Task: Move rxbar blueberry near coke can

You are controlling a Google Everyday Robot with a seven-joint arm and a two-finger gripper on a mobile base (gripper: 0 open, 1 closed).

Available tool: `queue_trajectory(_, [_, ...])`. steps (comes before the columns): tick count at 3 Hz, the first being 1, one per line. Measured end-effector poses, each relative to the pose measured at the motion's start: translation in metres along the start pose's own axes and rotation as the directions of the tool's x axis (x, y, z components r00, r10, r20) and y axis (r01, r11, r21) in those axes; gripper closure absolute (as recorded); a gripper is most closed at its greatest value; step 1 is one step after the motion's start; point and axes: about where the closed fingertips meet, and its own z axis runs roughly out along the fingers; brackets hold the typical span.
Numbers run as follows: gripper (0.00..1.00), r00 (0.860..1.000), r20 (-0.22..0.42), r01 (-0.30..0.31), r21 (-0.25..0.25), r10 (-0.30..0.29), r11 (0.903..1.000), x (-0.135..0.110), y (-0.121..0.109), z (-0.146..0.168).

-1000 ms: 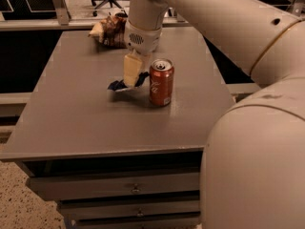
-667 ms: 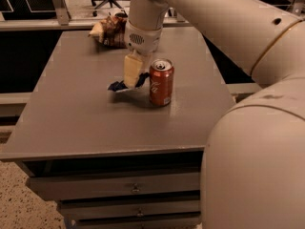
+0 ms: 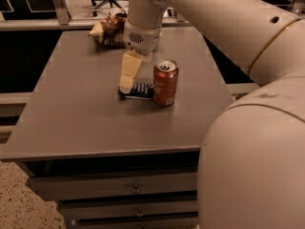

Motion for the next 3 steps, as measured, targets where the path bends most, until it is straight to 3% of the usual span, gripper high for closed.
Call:
queue_trajectory(1, [0.00,1.000,0.007,0.006,0.009,-0.006,0.9999,-0.007,-0.005,-0.002])
queue_trajectory(2, [0.00,0.998,0.057,-0.032,0.034,0.030,0.9989,-0.026,-0.020,-0.002])
queue_trajectory(3, [0.00,0.980,0.116,-0.172,0.107,0.160,0.9793,-0.036,-0.062,0.002])
